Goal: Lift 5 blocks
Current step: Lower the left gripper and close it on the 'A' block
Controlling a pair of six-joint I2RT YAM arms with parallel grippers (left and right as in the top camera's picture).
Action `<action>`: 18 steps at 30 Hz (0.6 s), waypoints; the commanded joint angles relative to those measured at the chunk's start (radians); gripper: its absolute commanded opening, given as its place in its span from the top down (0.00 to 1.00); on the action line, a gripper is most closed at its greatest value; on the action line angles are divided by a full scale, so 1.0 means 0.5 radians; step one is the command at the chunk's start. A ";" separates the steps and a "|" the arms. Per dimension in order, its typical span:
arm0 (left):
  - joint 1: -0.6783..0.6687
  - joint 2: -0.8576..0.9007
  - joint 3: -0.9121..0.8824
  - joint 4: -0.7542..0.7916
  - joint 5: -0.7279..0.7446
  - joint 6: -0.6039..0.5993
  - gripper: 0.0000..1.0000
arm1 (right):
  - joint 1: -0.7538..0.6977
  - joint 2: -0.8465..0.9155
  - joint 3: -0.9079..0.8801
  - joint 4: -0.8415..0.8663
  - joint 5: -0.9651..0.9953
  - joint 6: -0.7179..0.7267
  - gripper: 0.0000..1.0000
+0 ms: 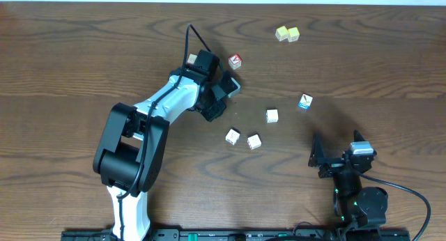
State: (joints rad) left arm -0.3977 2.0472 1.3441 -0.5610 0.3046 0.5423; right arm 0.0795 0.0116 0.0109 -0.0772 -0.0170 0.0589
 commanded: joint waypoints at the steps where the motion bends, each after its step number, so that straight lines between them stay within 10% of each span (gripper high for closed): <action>1: 0.008 0.055 0.005 -0.034 -0.140 -0.282 0.66 | -0.018 -0.011 -0.007 -0.002 0.017 -0.024 0.01; 18: 0.095 0.053 0.005 -0.616 -0.387 -1.174 0.68 | -0.018 -0.011 -0.007 -0.002 0.017 -0.024 0.01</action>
State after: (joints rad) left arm -0.3550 2.0457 1.3716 -0.8162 0.1452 0.0608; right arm 0.0795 0.0116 0.0109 -0.0772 -0.0170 0.0589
